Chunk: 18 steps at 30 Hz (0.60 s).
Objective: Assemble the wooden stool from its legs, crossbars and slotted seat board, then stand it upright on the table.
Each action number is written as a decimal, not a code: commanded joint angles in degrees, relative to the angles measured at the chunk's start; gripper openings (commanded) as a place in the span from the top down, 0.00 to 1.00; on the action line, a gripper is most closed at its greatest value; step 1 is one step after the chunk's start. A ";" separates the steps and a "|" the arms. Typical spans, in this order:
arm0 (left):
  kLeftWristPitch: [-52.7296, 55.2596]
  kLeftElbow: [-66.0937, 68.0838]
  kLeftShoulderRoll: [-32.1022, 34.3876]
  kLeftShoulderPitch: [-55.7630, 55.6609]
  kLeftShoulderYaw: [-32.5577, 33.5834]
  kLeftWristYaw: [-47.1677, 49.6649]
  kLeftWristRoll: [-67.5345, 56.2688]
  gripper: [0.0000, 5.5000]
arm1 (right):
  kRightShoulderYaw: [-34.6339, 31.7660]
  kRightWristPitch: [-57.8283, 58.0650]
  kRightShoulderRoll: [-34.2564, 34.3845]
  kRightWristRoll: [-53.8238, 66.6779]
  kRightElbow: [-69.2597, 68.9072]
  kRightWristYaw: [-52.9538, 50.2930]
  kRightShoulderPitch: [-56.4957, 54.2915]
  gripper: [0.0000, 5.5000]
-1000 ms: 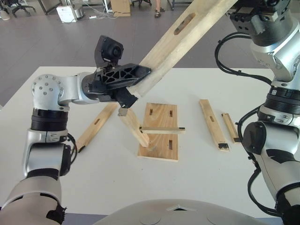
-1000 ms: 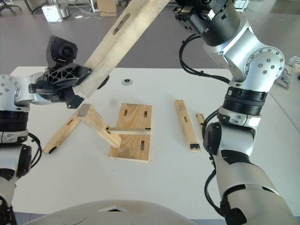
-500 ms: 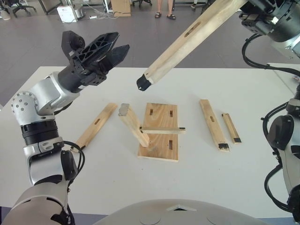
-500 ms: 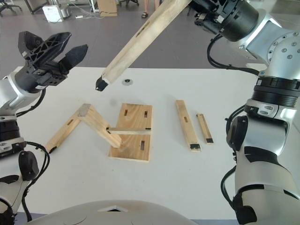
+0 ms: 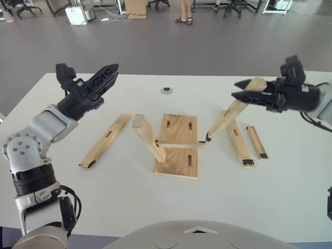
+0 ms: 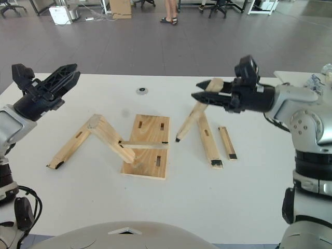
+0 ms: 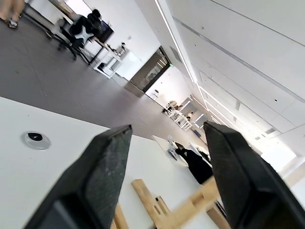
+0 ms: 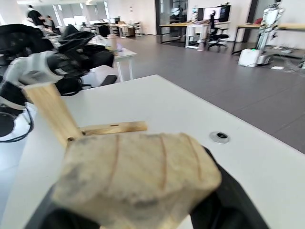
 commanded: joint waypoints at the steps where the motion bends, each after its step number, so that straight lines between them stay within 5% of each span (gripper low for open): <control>1: -3.16 -2.83 -1.03 1.85 -0.44 -1.63 4.89 0.50 | -3.64 1.69 1.79 4.83 -5.99 -2.57 3.93 0.62; 18: -7.72 -5.04 -3.85 4.37 -0.79 -9.60 8.17 0.50 | -5.00 -1.27 4.01 10.70 -11.82 -2.86 12.56 0.62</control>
